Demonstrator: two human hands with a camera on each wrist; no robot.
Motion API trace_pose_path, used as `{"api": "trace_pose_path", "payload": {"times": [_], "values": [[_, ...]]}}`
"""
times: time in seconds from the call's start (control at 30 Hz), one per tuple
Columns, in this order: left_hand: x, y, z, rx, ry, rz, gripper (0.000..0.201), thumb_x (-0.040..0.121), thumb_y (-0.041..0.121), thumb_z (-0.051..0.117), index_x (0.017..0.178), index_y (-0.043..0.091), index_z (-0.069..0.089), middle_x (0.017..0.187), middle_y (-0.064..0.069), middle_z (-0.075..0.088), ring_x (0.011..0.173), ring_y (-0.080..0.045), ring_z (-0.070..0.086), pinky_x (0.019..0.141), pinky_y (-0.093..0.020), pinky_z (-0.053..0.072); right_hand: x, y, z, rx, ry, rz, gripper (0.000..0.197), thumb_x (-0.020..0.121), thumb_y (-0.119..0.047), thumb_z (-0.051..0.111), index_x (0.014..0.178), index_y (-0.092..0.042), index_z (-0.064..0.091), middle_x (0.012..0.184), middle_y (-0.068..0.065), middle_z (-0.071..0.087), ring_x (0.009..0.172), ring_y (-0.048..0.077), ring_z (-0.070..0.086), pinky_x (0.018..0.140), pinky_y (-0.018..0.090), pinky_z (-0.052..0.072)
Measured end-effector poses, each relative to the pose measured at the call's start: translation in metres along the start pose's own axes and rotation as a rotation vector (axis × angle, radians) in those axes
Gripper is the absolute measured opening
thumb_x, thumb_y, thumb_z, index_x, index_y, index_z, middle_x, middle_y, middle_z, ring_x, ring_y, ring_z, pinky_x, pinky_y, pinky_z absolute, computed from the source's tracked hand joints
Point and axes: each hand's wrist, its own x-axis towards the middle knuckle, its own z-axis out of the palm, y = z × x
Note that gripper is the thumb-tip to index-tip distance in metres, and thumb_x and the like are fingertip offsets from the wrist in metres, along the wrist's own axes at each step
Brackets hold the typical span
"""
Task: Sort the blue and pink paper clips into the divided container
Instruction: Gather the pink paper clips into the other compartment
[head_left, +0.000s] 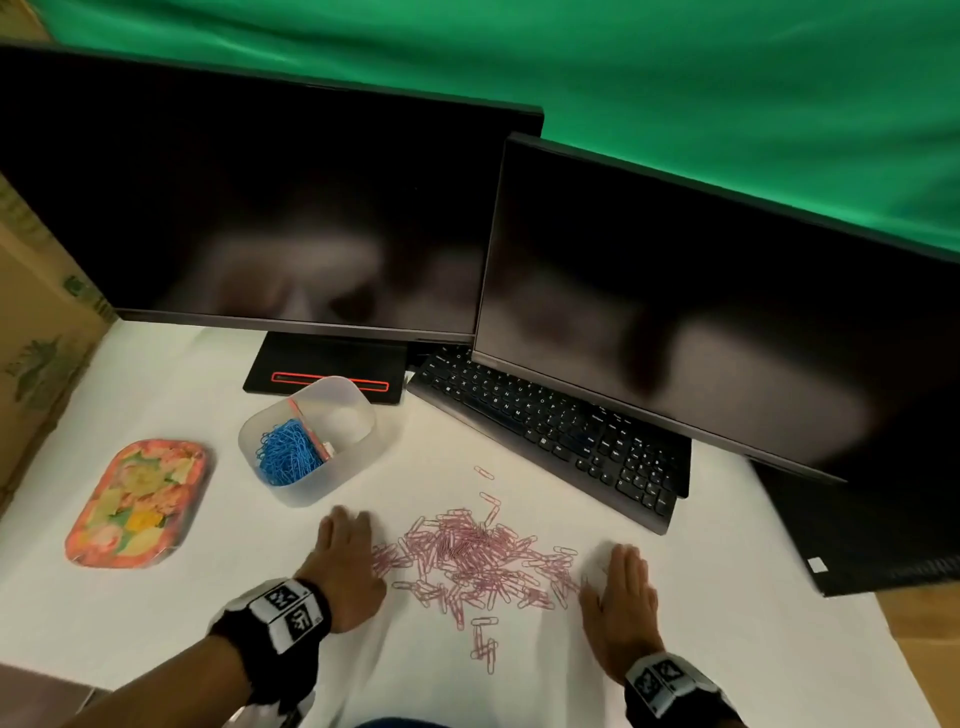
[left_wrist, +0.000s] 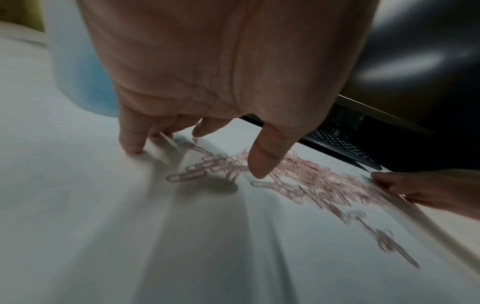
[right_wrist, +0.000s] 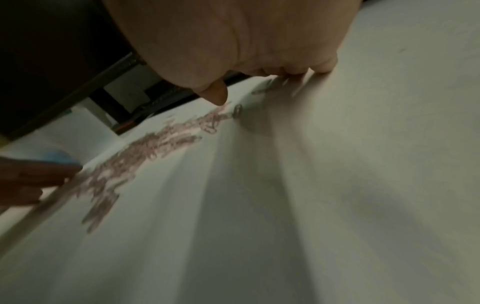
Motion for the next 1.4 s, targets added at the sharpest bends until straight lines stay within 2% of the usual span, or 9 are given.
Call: {"api": "trace_pose_path", "payload": {"times": [0.33,0.43,0.53,0.73,0.87,1.0,1.1,1.27,1.4], "values": [[-0.013,0.062,0.018,-0.073,-0.062,0.341,0.092,0.085,0.027,0.051,0.151,0.017,-0.014,0.156,-0.004,-0.028,0.146,-0.024,-0.020,0.120,-0.031,0.000,-0.009,-0.069,0.025,0.111,-0.212,-0.367,0.080,0.095,-0.021,0.040,0.151,-0.011,-0.016,0.151,-0.006,-0.028,0.143,0.013,-0.022,0.118,0.027,-0.008],[-0.012,0.056,0.007,-0.121,0.114,0.301,0.085,0.083,0.022,0.059,0.151,0.024,0.008,0.159,-0.002,0.007,0.146,-0.023,0.016,0.114,-0.032,0.030,-0.004,-0.062,0.012,0.251,-0.097,-0.408,0.067,0.092,-0.019,0.050,0.151,-0.017,0.019,0.150,-0.015,0.016,0.141,0.005,0.018,0.113,0.016,0.019],[-0.013,0.036,-0.005,-0.086,0.245,0.135,0.071,0.077,0.028,0.066,0.137,0.027,0.029,0.137,-0.001,0.033,0.123,-0.022,0.041,0.094,-0.035,0.048,-0.010,-0.041,-0.005,0.142,0.034,-0.471,0.024,0.084,-0.028,0.053,0.107,-0.037,0.056,0.108,-0.016,0.051,0.099,0.001,0.050,0.087,0.018,0.046],[-0.010,-0.002,-0.008,-0.096,-0.017,-0.114,0.065,0.072,0.039,0.070,0.125,0.021,0.038,0.126,-0.006,0.042,0.111,-0.025,0.056,0.088,-0.031,0.049,-0.037,-0.049,0.005,-0.120,-0.572,-0.666,0.021,0.079,-0.037,0.053,0.073,-0.021,0.064,0.072,-0.008,0.063,0.080,0.012,0.062,0.081,0.026,0.052],[-0.003,0.011,-0.001,-0.154,0.047,0.072,0.026,0.077,0.034,0.065,0.095,0.027,0.047,0.108,0.001,0.056,0.101,-0.020,0.058,0.079,-0.023,0.041,-0.032,-0.075,0.019,-0.048,-0.479,-0.654,0.016,0.084,-0.026,0.058,0.088,-0.013,0.067,0.088,-0.001,0.067,0.088,0.017,0.063,0.073,0.020,0.045],[0.005,0.040,0.005,-0.256,0.085,0.190,0.022,0.077,0.024,0.064,0.097,0.026,0.055,0.095,0.005,0.057,0.095,-0.020,0.060,0.072,-0.020,0.039,-0.014,-0.087,0.019,0.046,-0.348,-0.559,0.013,0.085,-0.026,0.055,0.094,-0.019,0.062,0.079,-0.014,0.051,0.083,0.014,0.054,0.078,0.024,0.048],[0.005,0.052,0.001,-0.343,0.086,0.194,0.039,0.072,0.025,0.069,0.101,0.031,0.045,0.100,0.004,0.052,0.092,-0.019,0.058,0.076,-0.023,0.044,-0.003,-0.078,0.007,0.051,-0.201,-0.448,0.017,0.083,-0.030,0.058,0.099,-0.029,0.054,0.095,-0.011,0.052,0.090,0.014,0.056,0.083,0.028,0.049],[0.007,0.060,0.001,-0.190,0.023,0.081,0.114,0.056,0.057,0.077,0.144,0.031,0.010,0.134,-0.007,0.027,0.117,-0.031,0.053,0.097,-0.040,0.048,0.008,-0.061,-0.009,-0.053,-0.145,-0.211,0.077,0.073,-0.029,0.073,0.135,-0.033,0.028,0.125,-0.001,0.035,0.111,0.023,0.055,0.089,0.031,0.051],[0.015,0.077,0.004,-0.088,0.052,0.135,0.111,0.054,0.050,0.081,0.142,0.030,0.016,0.131,-0.007,0.025,0.112,-0.032,0.055,0.095,-0.041,0.050,0.019,-0.074,-0.006,-0.022,-0.187,-0.236,0.091,0.069,-0.027,0.077,0.142,-0.036,0.023,0.128,0.000,0.033,0.106,0.024,0.060,0.091,0.032,0.053]]}}
